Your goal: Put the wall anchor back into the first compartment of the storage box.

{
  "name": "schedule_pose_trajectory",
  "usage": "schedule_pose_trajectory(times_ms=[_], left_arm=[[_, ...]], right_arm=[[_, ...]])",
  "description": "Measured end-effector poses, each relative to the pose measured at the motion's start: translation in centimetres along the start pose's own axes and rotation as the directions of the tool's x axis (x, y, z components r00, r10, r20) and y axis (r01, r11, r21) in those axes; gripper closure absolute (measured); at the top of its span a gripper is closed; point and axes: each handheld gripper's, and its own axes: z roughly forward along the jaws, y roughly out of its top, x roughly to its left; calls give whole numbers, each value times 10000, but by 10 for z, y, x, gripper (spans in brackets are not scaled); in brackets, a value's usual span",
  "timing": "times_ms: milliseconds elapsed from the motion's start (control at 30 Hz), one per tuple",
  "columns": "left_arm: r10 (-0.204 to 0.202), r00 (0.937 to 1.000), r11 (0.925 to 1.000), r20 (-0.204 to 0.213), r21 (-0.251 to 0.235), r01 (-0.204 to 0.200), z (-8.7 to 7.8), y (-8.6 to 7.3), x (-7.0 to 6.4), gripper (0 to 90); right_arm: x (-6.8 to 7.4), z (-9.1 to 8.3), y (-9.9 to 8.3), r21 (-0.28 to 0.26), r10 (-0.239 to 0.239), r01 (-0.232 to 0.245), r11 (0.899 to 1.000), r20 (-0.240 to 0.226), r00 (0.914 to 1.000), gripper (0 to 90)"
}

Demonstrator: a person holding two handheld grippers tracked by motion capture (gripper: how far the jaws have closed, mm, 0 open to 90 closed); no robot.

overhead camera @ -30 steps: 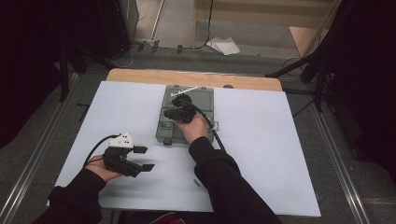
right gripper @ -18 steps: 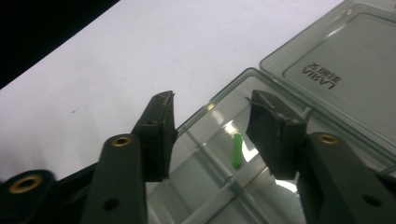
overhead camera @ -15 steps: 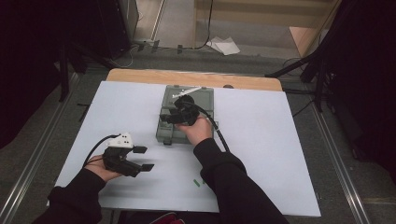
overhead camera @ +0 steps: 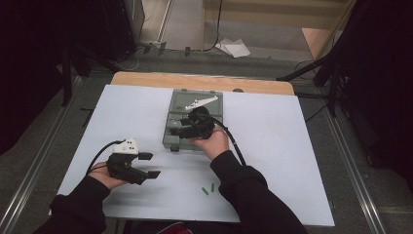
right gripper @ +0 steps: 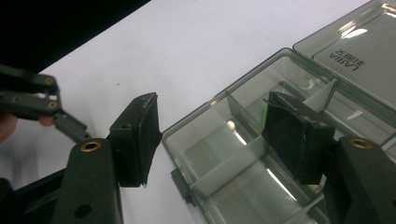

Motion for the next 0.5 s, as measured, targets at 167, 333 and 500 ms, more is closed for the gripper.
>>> schedule_pose_trajectory(times_ms=[167,333,500], left_arm=[[18,10000,10000,-28,68,-18,0,0,1,250],[64,9999,9996,-83,273,-62,-1,1,1,249],[-31,10000,10000,-41,67,31,1,-1,2,249]], right_arm=[[4,-8,-9,105,24,-22,9999,-160,9999,362],[5,-16,-19,35,-39,40,10000,-230,9997,349],[6,-22,-26,30,-131,132,9999,-379,9992,355]])
